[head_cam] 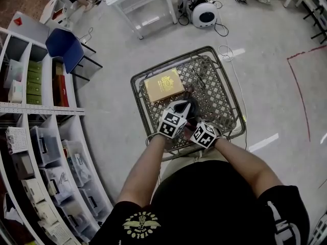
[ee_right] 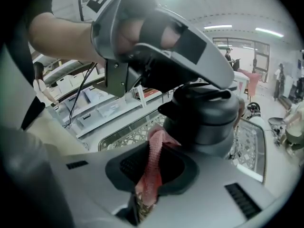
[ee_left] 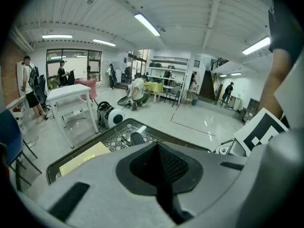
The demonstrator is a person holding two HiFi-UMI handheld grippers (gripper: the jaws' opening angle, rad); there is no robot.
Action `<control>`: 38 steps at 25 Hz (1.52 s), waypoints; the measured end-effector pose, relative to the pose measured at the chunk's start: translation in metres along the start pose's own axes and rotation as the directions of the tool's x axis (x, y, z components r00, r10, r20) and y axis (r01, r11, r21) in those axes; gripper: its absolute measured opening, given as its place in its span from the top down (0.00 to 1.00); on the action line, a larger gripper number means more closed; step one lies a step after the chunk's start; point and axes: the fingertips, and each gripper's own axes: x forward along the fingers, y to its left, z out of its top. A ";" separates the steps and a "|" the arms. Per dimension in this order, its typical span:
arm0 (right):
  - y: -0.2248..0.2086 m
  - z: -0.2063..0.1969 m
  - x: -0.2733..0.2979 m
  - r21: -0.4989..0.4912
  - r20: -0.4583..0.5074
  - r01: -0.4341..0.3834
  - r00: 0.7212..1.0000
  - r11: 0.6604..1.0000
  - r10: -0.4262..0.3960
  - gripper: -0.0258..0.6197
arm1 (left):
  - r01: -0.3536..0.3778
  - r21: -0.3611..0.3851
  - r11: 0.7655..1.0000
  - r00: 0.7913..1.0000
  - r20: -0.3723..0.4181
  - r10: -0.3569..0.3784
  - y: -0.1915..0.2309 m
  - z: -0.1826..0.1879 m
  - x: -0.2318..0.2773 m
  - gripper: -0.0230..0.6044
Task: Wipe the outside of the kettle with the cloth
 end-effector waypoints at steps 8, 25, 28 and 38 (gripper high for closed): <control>-0.013 -0.003 -0.013 0.041 0.030 0.014 0.999 0.999 -0.016 0.89 | -0.015 0.036 0.999 1.000 -0.005 0.016 -0.001 -0.002 0.002 0.95; -0.096 -0.016 -0.051 0.077 0.039 0.110 0.993 0.991 -0.113 0.89 | -0.099 -0.008 0.995 0.995 -0.002 0.099 0.001 0.001 0.004 0.95; -0.111 -0.013 -0.052 0.069 0.053 0.115 0.992 0.991 -0.119 0.89 | -0.115 -0.029 0.993 0.993 -0.006 0.115 0.000 0.001 0.005 0.95; -0.148 -0.008 -0.028 0.044 0.023 0.075 0.997 0.996 -0.076 0.89 | -0.157 -0.076 0.985 0.987 0.009 0.158 0.009 0.002 0.004 0.95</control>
